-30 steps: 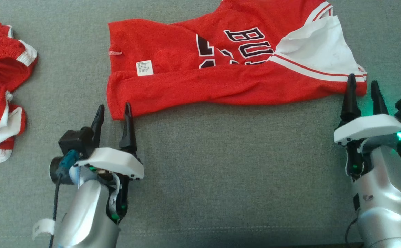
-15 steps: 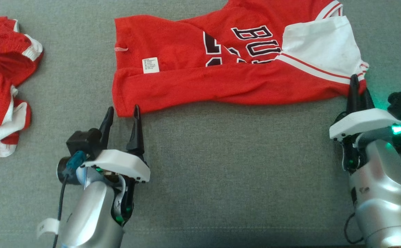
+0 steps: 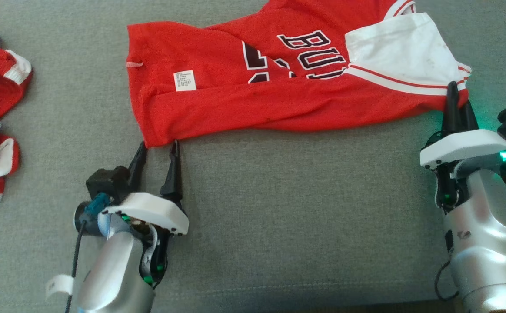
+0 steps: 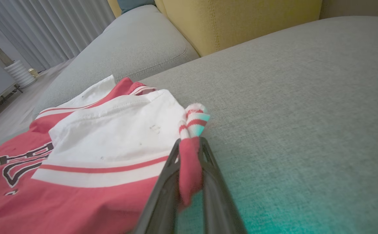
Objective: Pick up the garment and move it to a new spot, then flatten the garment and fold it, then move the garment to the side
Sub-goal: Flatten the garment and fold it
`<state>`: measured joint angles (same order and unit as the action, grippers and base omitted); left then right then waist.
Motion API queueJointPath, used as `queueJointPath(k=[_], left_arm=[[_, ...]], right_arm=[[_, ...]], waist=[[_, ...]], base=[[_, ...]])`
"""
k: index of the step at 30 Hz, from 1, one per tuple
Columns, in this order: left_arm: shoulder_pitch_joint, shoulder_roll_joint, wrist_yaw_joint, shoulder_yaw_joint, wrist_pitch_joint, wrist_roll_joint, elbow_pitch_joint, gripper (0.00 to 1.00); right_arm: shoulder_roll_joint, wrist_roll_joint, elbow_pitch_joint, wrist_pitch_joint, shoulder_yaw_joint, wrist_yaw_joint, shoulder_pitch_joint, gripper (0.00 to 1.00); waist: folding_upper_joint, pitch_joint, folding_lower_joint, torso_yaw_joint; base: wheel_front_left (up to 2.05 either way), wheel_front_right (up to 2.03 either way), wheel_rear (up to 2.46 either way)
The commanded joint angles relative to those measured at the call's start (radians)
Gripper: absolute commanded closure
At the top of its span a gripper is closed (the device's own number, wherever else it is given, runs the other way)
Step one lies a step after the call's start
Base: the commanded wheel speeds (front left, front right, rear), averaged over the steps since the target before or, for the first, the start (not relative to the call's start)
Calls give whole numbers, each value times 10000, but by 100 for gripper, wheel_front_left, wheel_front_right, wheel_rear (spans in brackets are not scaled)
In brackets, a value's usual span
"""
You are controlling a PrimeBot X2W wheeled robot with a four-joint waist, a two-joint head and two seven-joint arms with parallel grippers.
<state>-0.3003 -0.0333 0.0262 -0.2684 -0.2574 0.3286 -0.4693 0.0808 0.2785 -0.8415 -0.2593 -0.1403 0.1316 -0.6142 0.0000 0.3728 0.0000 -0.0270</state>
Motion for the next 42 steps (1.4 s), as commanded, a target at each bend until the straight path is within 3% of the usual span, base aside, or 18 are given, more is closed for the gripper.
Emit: queueJointPath(k=[1,16,17,19,20,29,42], left_arm=[[-202,-170,-4,350,-44,32,64,0],[-507,-170,-129,656,-44,-194,-203,0],[-518,-170,-157,660,-44,-202,-201,5],[-544,-170,-246,662,-44,-210,-220,81],[-557,-170,-295,662,-44,-208,-228,100],[-328,-170,-563,971,-44,12,-42,100],[1550,-169,-719,1084,-44,187,104,100]], right_arm=[[49,83,340,-24,153,-9,-192,100],[-173,381,676,-24,670,-9,-64,100],[-176,391,673,-24,669,-9,-57,100],[-181,396,667,-24,665,-9,-56,100],[-183,395,667,-24,662,-9,-60,100],[-198,518,762,-24,567,-9,81,100],[-145,966,756,-24,585,-9,1747,100]], waist=[[0,22,0,-73],[0,147,0,-392],[0,154,0,-381],[0,170,0,-365],[0,174,0,-357],[0,-205,0,-327],[0,-2168,0,-284]], base=[[0,0,0],[0,0,0],[0,0,0],[0,0,0],[0,0,0],[0,0,0],[0,0,0]])
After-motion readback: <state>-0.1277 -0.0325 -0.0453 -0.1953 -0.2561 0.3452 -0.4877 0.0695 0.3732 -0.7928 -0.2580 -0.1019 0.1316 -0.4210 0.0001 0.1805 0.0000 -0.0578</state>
